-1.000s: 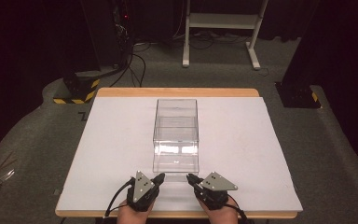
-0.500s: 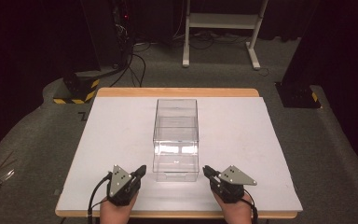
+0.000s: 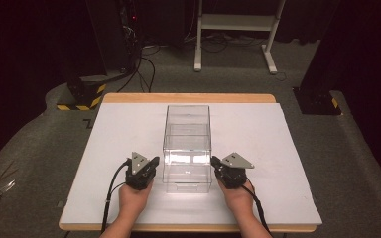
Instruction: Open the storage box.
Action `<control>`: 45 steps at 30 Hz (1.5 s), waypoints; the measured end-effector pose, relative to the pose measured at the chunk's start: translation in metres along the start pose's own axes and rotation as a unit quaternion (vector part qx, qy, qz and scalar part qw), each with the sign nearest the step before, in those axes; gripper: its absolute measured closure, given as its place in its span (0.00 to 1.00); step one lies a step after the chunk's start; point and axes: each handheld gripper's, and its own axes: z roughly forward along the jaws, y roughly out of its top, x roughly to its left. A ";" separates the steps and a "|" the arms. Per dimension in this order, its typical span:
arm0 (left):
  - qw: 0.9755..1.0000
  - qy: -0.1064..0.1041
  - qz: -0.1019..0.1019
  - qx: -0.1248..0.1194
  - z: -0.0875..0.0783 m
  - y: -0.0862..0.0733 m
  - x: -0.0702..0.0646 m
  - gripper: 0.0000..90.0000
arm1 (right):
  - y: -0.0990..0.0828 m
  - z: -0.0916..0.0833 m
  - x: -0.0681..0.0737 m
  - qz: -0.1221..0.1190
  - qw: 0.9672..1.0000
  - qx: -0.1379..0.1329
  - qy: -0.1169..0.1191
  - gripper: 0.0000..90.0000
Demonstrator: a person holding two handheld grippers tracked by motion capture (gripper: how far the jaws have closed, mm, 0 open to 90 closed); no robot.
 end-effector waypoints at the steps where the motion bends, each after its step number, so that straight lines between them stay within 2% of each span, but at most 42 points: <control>1: 1.000 -0.002 0.004 0.002 0.001 0.000 -0.002 1.00 | 0.000 0.002 0.001 0.000 1.000 0.001 -0.002 0.97; 3: 1.000 -0.011 0.006 0.002 0.003 -0.001 -0.007 1.00 | -0.001 0.004 0.001 0.004 1.000 0.001 0.002 0.99; 4: 1.000 -0.008 0.007 0.002 0.004 -0.001 -0.011 1.00 | -0.001 0.003 0.001 0.004 1.000 0.002 0.005 1.00; 8: 1.000 -0.011 -0.004 -0.001 0.004 -0.002 -0.010 1.00 | -0.001 0.002 0.001 0.005 1.000 0.001 0.009 1.00; 18: 1.000 -0.017 0.003 0.001 -0.003 -0.005 -0.013 1.00 | -0.003 -0.004 0.005 0.010 1.000 -0.002 0.013 1.00; 23: 1.000 -0.020 0.013 0.002 -0.010 -0.009 -0.015 1.00 | -0.007 -0.012 0.008 0.010 1.000 -0.005 0.017 1.00; 32: 1.000 -0.025 0.013 0.002 -0.017 -0.013 -0.018 1.00 | -0.012 -0.021 0.014 0.003 1.000 -0.007 0.017 1.00; 45: 1.000 -0.028 0.006 0.000 -0.017 -0.015 -0.019 1.00 | -0.014 -0.026 0.017 0.008 1.000 -0.009 0.016 1.00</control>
